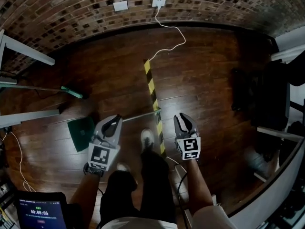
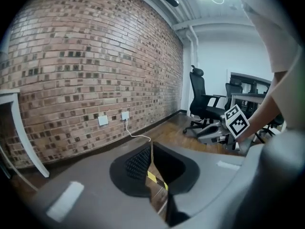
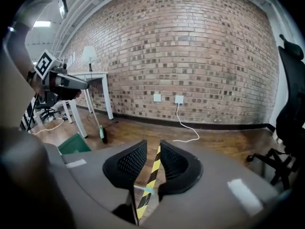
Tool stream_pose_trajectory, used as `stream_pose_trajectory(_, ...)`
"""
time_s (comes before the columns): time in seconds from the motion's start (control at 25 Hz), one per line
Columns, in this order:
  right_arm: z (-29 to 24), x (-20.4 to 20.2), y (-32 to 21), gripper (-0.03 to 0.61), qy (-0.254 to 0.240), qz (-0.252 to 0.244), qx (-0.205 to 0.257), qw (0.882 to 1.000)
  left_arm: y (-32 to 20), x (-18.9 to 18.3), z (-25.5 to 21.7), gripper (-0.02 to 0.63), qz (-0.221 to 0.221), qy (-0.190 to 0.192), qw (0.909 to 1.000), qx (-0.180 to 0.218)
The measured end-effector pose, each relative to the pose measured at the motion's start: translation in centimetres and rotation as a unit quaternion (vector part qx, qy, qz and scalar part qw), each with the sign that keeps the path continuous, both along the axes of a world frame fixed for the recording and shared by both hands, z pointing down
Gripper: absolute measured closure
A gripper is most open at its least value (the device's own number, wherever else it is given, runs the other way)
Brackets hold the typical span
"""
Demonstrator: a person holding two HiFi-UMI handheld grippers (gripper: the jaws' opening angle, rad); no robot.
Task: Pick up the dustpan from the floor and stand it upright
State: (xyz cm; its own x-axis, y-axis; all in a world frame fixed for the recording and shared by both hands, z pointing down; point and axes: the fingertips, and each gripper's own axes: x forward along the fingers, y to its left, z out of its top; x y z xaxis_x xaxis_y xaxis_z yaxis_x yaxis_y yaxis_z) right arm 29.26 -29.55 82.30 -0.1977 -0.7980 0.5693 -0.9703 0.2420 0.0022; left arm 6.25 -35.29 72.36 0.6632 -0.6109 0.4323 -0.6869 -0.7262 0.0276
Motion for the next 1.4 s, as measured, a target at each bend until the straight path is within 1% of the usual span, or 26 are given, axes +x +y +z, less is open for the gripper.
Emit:
stream_pose_trajectory(0.12,6.8,0.0,-0.1,0.460,0.000,-0.007,-0.010,1.000,-1.2,-0.1,6.1,0.612,0.007,-0.003,1.0000,0.005)
stream_pose_trajectory(0.24,13.2,-0.3,0.1,0.422,-0.006,-0.021,-0.019,1.000,-2.3,-0.1,12.1,0.612,0.011,-0.003,0.9999,0.004)
stream_pose_trajectory(0.32,17.4,-0.7,0.4,0.403,0.003,-0.036,-0.025,0.999,-2.6,-0.2,15.9,0.612,0.013,-0.002,0.9999,0.000)
stream_pose_trajectory(0.44,23.8,-1.8,1.3,0.397,0.032,-0.071,-0.039,0.996,-2.2,-0.5,20.9,0.612,0.015,-0.001,0.9999,-0.003)
stream_pose_trajectory(0.6,31.6,-2.0,2.4,0.397,0.070,-0.092,-0.056,0.992,-1.1,-1.1,25.8,0.612,0.009,0.006,0.9999,-0.012)
stream_pose_trajectory(0.72,36.8,-1.7,2.5,0.397,0.097,-0.095,-0.069,0.988,-0.9,-1.3,28.9,0.612,0.025,-0.006,0.9997,0.000)
stream_pose_trajectory(0.8,39.5,-1.2,2.1,0.397,0.110,-0.092,-0.078,0.987,-1.4,-1.4,30.6,0.612,0.025,-0.007,0.9996,0.004)
stream_pose_trajectory(0.92,42.3,-0.9,0.8,0.400,0.121,-0.092,-0.074,0.986,-2.3,-1.4,32.3,0.612,0.020,-0.005,0.9997,0.014)
stream_pose_trajectory(1.04,43.8,-1.4,-0.9,0.400,0.121,-0.096,-0.058,0.986,-3.2,-1.6,33.6,0.612,0.013,-0.006,0.9998,0.016)
stream_pose_trajectory(1.32,44.0,-2.5,-2.2,0.416,0.119,-0.084,-0.034,0.989,-3.8,-2.8,34.4,0.612,-0.001,-0.004,0.9998,0.021)
stream_pose_trajectory(1.4,44.0,-2.5,-2.0,0.451,0.120,-0.075,-0.033,0.989,-3.7,-3.0,34.6,0.613,-0.004,-0.002,0.9998,0.019)
